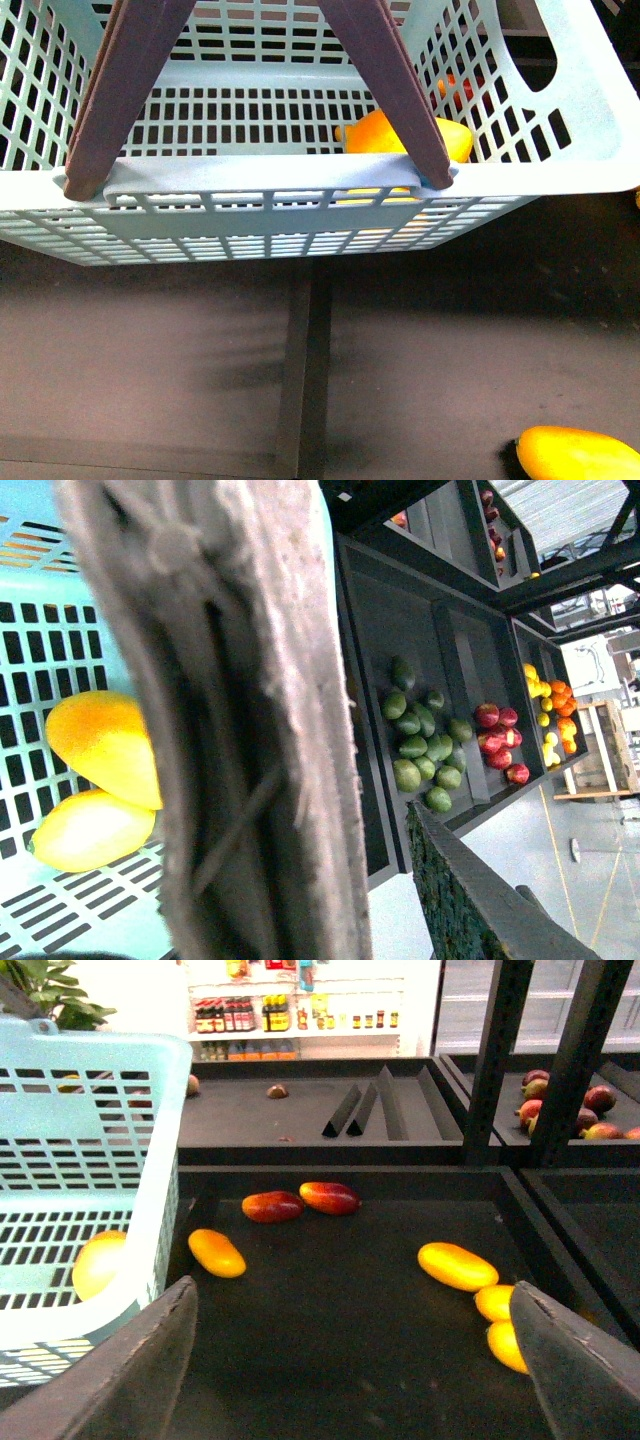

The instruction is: Pick lemon and mango into basket

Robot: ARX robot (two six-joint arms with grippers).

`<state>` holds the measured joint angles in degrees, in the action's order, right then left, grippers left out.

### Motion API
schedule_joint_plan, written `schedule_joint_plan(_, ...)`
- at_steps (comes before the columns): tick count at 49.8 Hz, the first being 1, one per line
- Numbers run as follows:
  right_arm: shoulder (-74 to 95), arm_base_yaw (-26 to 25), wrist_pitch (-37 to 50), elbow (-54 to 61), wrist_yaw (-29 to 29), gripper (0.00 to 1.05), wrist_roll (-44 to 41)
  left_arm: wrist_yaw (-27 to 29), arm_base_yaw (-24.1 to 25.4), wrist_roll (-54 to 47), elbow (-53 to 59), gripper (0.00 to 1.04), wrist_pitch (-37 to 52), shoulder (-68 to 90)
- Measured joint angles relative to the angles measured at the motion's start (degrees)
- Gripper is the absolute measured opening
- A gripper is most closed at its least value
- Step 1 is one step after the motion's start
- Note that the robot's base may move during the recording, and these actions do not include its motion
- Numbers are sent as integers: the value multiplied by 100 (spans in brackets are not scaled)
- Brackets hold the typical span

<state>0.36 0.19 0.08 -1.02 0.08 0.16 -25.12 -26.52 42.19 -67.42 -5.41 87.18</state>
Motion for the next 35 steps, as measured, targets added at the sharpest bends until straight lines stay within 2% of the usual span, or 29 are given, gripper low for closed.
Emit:
schedule_joint_plan(1, 0, 0, 0, 2, 0, 97, 2, 0, 0, 0, 0, 28, 0, 0)
schedule_joint_plan(4, 0, 0, 0, 2, -2, 96, 0, 0, 0, 0, 0, 28, 0, 0)
schedule_joint_plan(6, -2, 0, 0, 0, 0, 96, 0, 361, -55, -122, 33, 28, 105, 0)
schedule_joint_plan(8, -2, 0, 0, 0, 7, 96, 0, 1266, -170, -321, 184, 28, 474, -2)
schedule_joint_plan(9, -2, 0, 0, 2, 4, 96, 0, 1521, -199, -450, 225, 28, 570, 0)
schedule_joint_plan(10, -2, 0, 0, 0, 0, 96, -2, 2210, -262, -721, 326, 28, 809, 37)
schedule_joint_plan(12, -2, 0, 0, 0, -13, 96, 0, 3136, -304, -1366, 404, 28, 1067, 136)
schedule_joint_plan(14, -4, 0, 0, 0, -13, 96, 0, 3471, -258, -1718, 404, 28, 1182, 197)
schedule_joint_plan(16, -4, 0, 0, 2, 2, 96, -2, 3580, -155, -1871, 404, 28, 1261, 234)
schedule_joint_plan(19, -4, 0, -4, 0, 4, 96, 0, 3716, 76, -2153, 398, 19, 1412, 361)
schedule_joint_plan(22, -4, 0, -4, 2, 9, 96, 0, 3482, 354, -2131, 380, 11, 1550, 529)
schedule_joint_plan(35, -4, 0, -7, 0, 2, 96, 0, 3230, 1484, -743, -295, 9, 1751, 1989)
